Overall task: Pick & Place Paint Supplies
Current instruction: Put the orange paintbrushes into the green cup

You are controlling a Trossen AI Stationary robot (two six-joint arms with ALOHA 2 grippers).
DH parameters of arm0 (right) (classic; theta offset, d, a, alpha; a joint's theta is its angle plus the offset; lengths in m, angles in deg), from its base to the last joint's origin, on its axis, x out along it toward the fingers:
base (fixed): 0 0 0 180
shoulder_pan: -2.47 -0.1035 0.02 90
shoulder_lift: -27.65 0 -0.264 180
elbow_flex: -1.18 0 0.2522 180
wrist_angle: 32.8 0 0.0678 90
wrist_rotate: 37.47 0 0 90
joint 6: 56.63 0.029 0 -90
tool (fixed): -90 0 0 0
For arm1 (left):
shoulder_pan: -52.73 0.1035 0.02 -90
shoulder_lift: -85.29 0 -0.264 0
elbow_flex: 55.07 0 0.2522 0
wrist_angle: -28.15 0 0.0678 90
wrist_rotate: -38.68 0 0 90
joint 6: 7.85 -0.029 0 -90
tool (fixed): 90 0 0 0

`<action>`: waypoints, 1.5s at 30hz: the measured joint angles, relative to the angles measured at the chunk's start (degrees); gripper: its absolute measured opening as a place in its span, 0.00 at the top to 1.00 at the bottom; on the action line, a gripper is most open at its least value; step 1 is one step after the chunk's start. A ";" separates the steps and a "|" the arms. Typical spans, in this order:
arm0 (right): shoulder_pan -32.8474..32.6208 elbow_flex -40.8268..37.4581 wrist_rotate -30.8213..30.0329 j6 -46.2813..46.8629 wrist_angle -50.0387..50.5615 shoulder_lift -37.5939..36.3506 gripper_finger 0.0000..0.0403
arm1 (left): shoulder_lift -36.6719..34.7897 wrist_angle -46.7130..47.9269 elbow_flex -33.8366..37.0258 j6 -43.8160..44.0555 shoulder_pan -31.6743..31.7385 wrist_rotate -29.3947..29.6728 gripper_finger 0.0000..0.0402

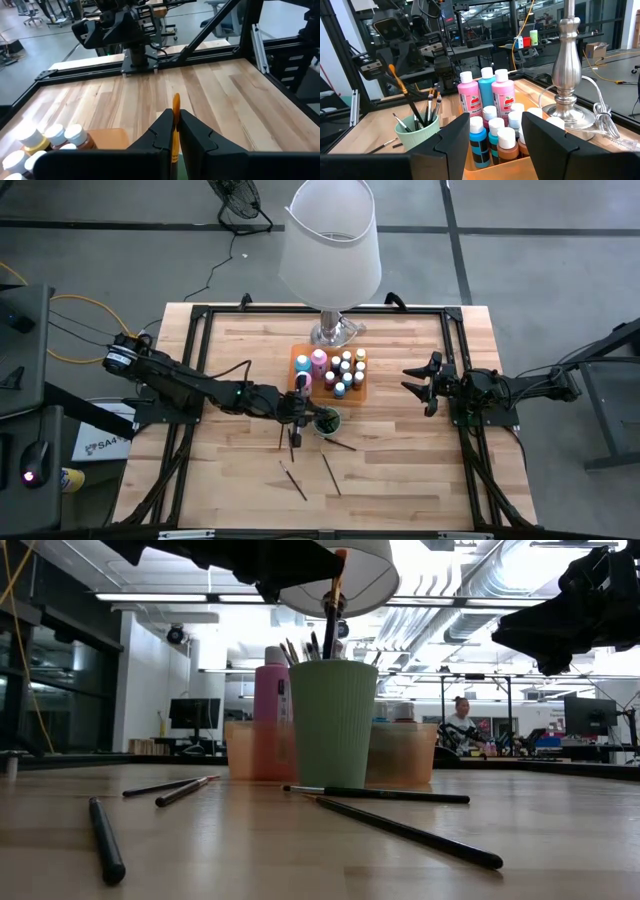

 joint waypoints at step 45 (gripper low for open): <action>0.00 0.00 0.00 -0.01 0.02 -0.01 0.57 | -16.72 54.41 0.00 55.06 1.38 8.05 0.64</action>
